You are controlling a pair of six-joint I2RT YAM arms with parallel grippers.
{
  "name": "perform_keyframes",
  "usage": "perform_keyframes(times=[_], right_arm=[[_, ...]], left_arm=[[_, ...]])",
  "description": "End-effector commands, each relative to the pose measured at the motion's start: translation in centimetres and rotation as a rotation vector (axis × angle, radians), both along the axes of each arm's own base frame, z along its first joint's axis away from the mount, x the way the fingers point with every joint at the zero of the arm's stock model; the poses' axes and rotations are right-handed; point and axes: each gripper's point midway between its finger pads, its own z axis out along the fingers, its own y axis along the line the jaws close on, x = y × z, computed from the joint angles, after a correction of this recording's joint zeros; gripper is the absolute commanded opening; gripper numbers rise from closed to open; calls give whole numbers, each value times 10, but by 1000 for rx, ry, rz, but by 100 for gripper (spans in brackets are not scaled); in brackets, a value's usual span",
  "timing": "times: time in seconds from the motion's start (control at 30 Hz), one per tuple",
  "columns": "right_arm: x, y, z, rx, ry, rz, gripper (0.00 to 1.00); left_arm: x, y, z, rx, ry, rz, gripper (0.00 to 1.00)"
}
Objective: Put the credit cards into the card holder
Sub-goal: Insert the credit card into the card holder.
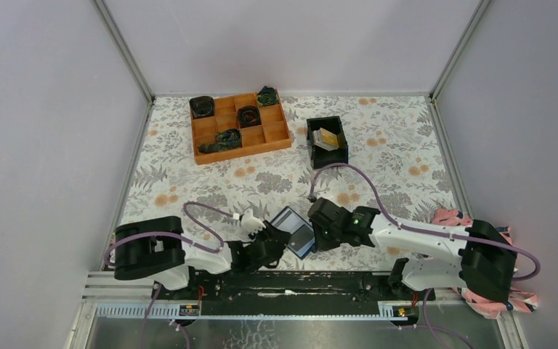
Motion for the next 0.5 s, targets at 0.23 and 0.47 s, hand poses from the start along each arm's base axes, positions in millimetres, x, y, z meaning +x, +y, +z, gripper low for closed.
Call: perform_keyframes(times=[0.23,0.47], right_arm=[[-20,-2,-16,78,2,-110,13],[-20,-5,-36,66,3,-137,13]], left_arm=[[-41,67,-80,376,150,-3,20],[-43,69,-80,373,149,13,20]])
